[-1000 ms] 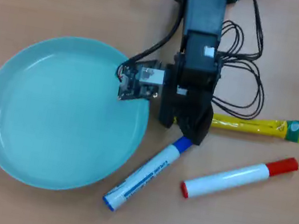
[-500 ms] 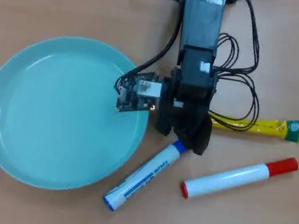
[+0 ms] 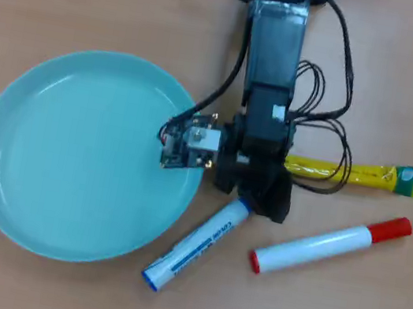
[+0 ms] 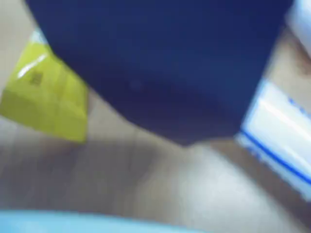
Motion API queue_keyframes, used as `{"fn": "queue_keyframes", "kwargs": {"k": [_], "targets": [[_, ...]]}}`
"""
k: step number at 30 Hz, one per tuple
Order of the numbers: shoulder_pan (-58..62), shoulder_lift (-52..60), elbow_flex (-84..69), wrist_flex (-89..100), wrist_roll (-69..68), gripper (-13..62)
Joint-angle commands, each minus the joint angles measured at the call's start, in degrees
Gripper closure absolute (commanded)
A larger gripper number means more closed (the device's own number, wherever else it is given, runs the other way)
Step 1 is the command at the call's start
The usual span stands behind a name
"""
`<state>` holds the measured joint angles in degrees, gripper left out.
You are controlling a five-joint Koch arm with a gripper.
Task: Pick up the blue pen, then put it in the green bowl
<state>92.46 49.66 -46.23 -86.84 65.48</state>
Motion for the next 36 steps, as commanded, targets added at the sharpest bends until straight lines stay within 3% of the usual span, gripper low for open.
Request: {"fn": "queue_keyframes", "kwargs": {"k": [1, 28, 32, 36], "targets": [[0.0, 0.1, 6.7, 1.1, -0.7, 8.4], [0.6, -5.7, 9.9, 0.6, -10.6, 9.9], [0.8, -5.8, 9.7, 0.5, -11.4, 16.0], [0.6, -5.8, 9.7, 0.4, -11.4, 29.4]]}}
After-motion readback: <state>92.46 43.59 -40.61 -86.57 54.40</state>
